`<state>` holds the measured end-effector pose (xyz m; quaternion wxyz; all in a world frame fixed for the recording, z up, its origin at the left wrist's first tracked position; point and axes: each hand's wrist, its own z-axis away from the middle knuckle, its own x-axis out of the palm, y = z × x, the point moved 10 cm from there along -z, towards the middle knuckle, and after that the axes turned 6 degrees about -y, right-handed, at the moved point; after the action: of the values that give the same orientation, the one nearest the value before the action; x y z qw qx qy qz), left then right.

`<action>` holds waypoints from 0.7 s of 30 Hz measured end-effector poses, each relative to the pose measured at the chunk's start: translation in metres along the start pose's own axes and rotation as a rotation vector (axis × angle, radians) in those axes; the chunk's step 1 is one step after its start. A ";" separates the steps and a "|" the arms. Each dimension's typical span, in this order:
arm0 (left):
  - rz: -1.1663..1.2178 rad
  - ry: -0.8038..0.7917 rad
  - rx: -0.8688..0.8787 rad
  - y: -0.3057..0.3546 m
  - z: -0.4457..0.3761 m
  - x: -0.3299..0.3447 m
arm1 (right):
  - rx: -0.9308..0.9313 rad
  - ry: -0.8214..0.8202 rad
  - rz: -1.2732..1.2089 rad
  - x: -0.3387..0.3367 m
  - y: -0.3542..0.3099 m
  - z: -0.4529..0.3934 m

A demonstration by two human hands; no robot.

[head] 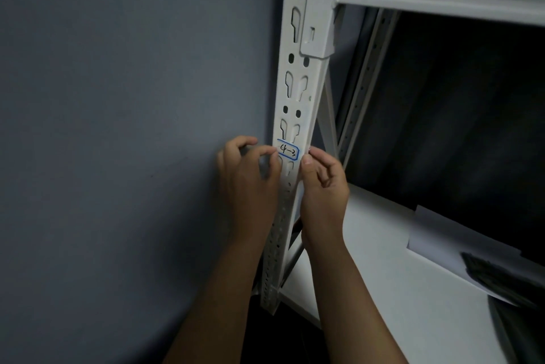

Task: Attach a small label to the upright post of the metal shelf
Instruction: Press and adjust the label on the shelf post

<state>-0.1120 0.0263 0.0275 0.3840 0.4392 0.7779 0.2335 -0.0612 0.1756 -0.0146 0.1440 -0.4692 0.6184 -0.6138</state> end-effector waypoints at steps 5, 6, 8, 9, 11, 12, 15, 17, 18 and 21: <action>-0.006 0.027 0.018 0.002 -0.003 0.001 | 0.011 0.013 -0.023 0.000 0.001 0.000; -0.006 0.022 0.016 0.001 -0.003 0.003 | 0.015 0.012 -0.025 0.001 0.001 0.000; -0.013 -0.002 0.005 0.002 -0.004 0.006 | 0.017 0.012 -0.029 0.000 0.001 0.000; -0.024 -0.012 0.004 0.002 -0.004 0.007 | 0.016 0.011 -0.030 0.000 0.000 0.000; -0.047 -0.016 0.017 0.005 -0.006 0.009 | 0.012 0.003 -0.016 0.000 0.000 0.000; -0.054 -0.010 0.022 0.005 -0.006 0.009 | 0.009 -0.001 -0.002 0.000 -0.001 0.000; -0.065 0.004 0.032 0.005 -0.006 0.010 | 0.005 0.001 0.012 -0.001 0.000 -0.001; -0.060 0.004 0.039 0.004 -0.006 0.011 | 0.005 0.005 0.008 -0.001 0.001 -0.001; -0.054 0.003 0.043 0.004 -0.006 0.011 | 0.008 0.008 0.005 -0.001 0.001 -0.001; -0.049 0.002 0.051 0.004 -0.005 0.012 | 0.010 0.016 -0.019 -0.001 0.001 0.000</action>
<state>-0.1178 0.0384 0.0288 0.3774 0.4296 0.7944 0.2045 -0.0613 0.1763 -0.0157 0.1355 -0.4695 0.6117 -0.6221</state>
